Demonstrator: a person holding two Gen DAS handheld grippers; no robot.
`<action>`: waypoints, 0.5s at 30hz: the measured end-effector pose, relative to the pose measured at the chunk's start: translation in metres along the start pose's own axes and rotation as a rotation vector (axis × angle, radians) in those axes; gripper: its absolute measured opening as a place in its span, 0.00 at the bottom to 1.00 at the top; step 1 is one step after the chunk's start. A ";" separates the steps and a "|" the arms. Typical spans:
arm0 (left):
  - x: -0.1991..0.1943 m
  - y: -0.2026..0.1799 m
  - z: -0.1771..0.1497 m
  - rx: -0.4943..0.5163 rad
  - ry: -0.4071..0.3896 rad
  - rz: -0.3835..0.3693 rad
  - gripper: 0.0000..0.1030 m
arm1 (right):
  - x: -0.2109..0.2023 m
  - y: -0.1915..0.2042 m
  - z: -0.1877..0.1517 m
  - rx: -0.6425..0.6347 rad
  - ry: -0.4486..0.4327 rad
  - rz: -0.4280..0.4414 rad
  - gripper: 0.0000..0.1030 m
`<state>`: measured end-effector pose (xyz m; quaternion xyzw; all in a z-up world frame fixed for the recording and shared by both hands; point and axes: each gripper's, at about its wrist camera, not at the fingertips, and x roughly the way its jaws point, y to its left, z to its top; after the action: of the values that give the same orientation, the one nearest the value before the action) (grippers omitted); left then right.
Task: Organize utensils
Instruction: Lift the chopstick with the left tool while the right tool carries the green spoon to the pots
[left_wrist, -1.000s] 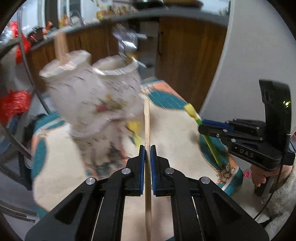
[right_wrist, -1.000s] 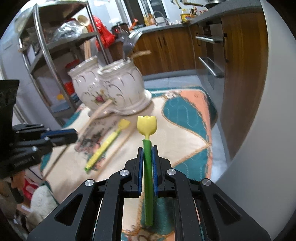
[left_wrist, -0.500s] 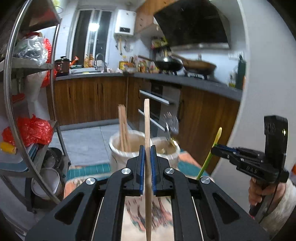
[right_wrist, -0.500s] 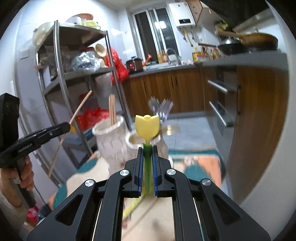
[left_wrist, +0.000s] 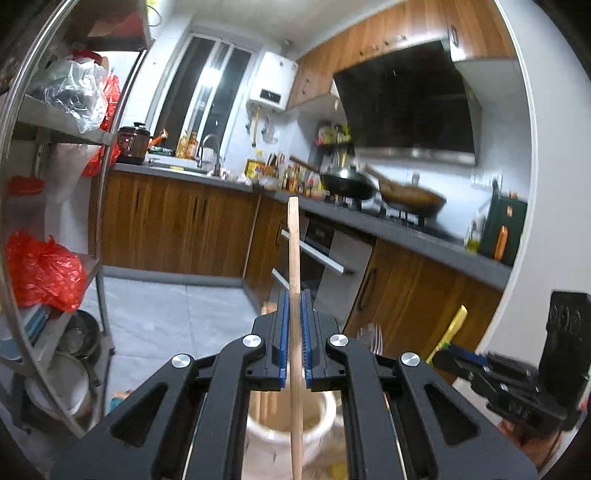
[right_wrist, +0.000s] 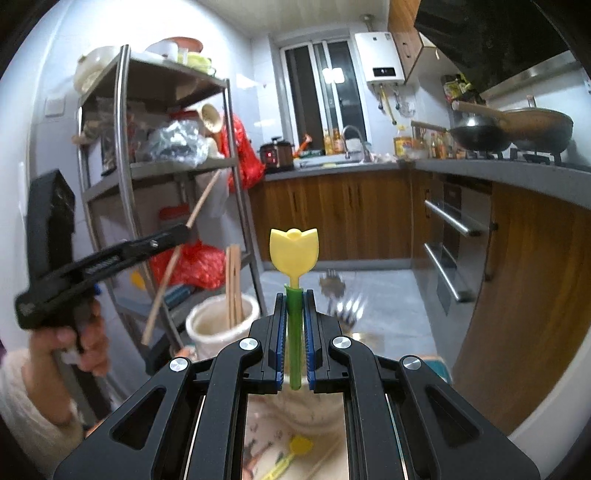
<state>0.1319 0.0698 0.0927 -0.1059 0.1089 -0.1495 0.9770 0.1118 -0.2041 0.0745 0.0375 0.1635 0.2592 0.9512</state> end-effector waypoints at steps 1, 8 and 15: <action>0.002 0.000 0.001 -0.002 -0.013 0.007 0.06 | 0.001 0.000 0.004 0.002 -0.016 0.000 0.10; 0.030 0.000 -0.009 0.004 -0.123 0.090 0.06 | 0.023 -0.002 0.012 0.004 -0.027 -0.025 0.10; 0.032 0.007 -0.034 0.024 -0.095 0.141 0.06 | 0.053 -0.006 -0.014 -0.014 0.103 -0.045 0.10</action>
<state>0.1553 0.0605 0.0529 -0.0931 0.0680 -0.0764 0.9904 0.1527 -0.1825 0.0445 0.0137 0.2110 0.2407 0.9473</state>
